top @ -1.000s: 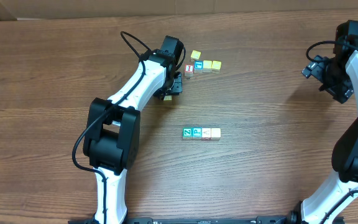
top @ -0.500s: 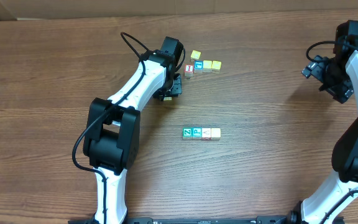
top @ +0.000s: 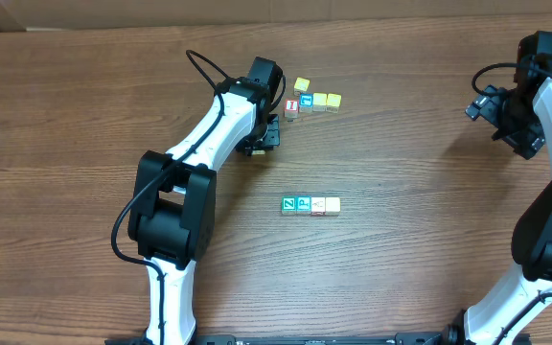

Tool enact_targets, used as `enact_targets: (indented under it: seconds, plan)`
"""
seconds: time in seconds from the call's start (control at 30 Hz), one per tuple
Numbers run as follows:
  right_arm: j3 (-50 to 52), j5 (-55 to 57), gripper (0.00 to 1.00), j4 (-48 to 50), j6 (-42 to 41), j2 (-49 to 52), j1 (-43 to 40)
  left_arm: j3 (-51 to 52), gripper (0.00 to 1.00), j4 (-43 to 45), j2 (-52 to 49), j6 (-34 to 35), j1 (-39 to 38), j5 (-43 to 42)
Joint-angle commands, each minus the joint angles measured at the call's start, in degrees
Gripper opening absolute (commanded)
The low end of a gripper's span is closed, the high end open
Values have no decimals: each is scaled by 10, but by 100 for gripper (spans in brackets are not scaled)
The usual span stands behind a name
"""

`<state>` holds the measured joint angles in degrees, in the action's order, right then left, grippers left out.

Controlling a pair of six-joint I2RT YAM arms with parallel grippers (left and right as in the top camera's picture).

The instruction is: Flip 5 blocks

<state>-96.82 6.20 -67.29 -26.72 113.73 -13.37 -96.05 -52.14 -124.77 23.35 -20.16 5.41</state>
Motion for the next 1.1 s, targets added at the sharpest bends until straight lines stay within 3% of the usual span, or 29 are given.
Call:
enact_targets:
  seconds: [0.0, 1.07]
  plan:
    - [-9, 1, 100, 2, 2, -15, -2, -7, 33, 0, -8, -11, -4, 8]
    - [-9, 1, 100, 2, 2, -15, -2, 16, 27, 18, -8, -11, -5, 8]
